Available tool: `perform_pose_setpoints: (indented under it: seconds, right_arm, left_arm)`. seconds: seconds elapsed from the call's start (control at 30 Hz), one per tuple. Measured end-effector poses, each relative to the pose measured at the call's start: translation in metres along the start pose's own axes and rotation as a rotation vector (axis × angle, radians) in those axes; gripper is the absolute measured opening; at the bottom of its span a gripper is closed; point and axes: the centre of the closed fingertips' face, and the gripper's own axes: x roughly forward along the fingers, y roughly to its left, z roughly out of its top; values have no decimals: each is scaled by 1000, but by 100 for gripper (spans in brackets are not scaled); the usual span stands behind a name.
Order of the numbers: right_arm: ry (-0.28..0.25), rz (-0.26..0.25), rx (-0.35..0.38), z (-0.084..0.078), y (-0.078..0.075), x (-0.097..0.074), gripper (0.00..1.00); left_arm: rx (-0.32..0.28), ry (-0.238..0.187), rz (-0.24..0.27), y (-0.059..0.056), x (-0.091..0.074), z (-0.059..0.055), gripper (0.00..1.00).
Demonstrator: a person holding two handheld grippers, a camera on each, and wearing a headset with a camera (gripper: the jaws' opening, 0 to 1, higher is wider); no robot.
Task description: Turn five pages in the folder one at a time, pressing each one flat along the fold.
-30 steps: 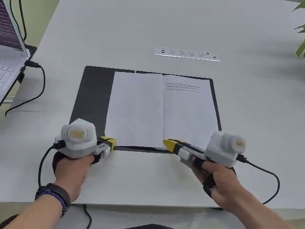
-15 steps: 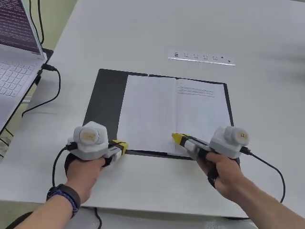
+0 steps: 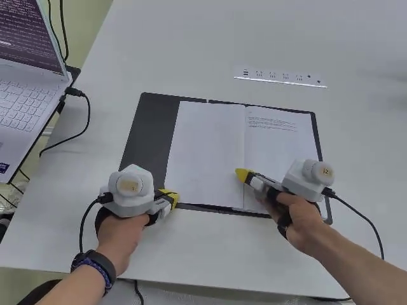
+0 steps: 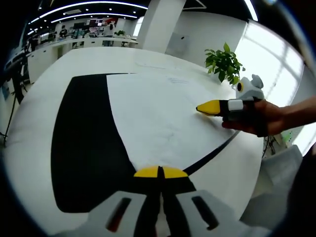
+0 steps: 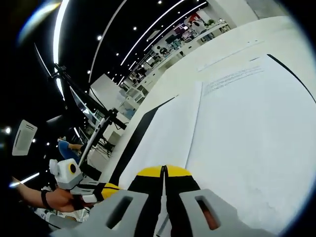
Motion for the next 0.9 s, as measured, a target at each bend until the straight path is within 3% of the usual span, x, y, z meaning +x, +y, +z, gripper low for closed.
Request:
perform_pose_setpoints:
  seconds: [0.47, 0.9]
  right_arm:
    - [-39, -23, 14, 31, -17, 29, 0]
    - [-80, -1, 14, 44, -20, 40, 0]
  left_arm:
    - [-3, 5, 9, 3, 4, 0, 0]
    - [-4, 5, -3, 3, 3, 0, 0]
